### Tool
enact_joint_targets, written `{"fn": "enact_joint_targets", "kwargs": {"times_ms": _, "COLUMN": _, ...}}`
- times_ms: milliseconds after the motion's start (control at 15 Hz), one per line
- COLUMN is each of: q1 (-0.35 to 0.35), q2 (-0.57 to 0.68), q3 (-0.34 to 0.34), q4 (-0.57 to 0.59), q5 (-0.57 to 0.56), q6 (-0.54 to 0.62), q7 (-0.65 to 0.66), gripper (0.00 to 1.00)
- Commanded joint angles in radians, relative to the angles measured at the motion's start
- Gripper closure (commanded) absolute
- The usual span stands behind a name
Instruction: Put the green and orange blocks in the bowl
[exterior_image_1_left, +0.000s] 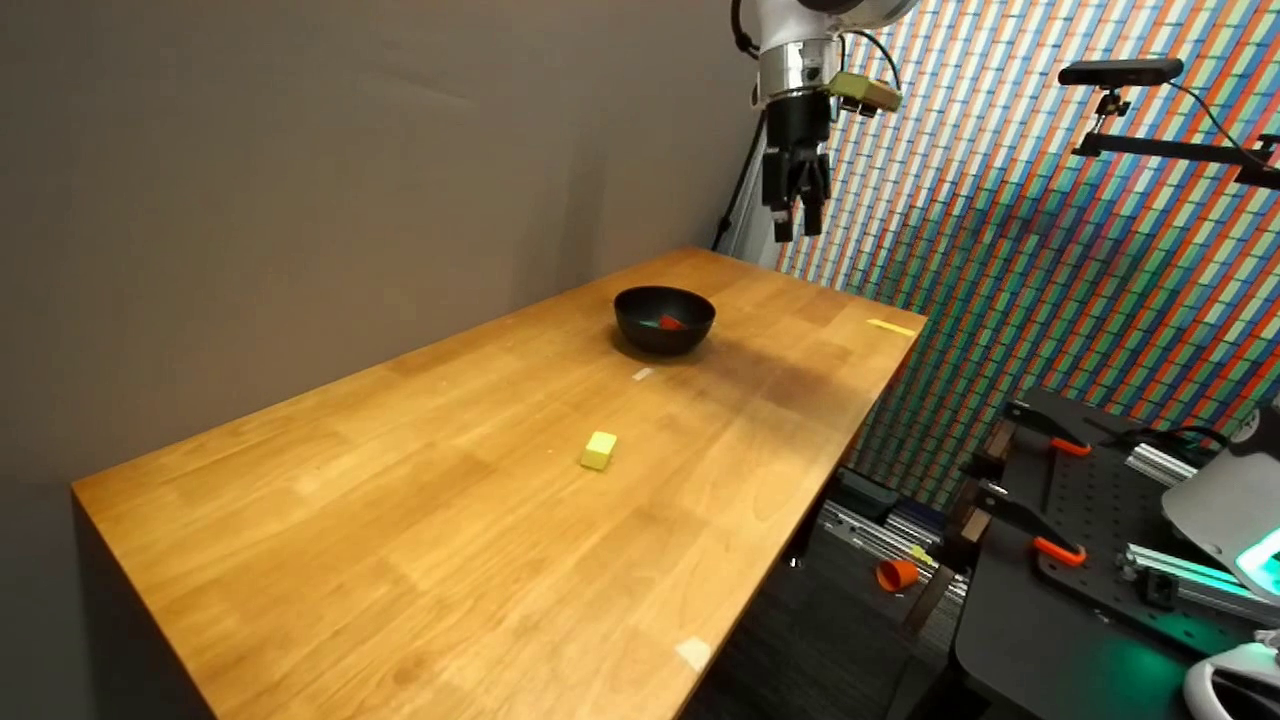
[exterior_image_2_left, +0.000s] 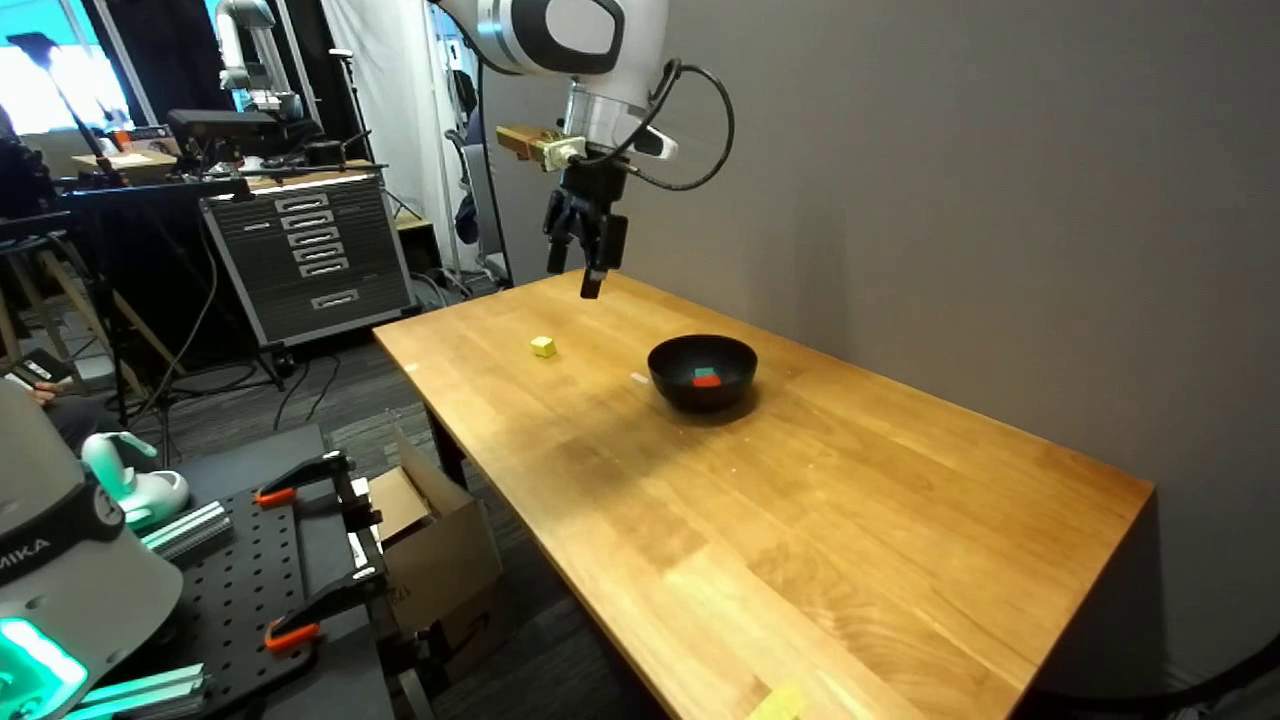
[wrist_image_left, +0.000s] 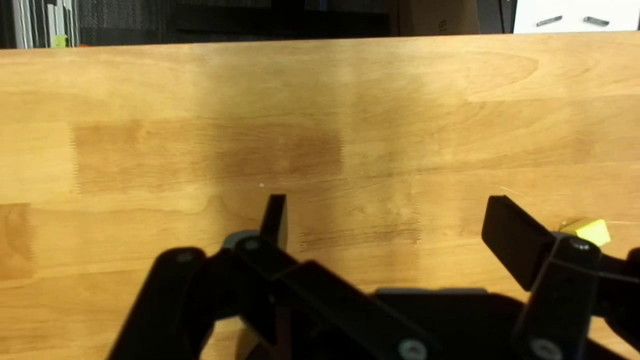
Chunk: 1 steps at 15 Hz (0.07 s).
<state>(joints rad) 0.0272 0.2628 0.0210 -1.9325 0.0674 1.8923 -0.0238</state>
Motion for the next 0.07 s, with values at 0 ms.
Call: {"fn": "enact_joint_targets", "kwargs": {"times_ms": 0, "q1": -0.002, "q2": 0.006, "q3": 0.003, "q4": 0.004, "q5": -0.001, "q6": -0.002, "q7": 0.000, "gripper": 0.00}}
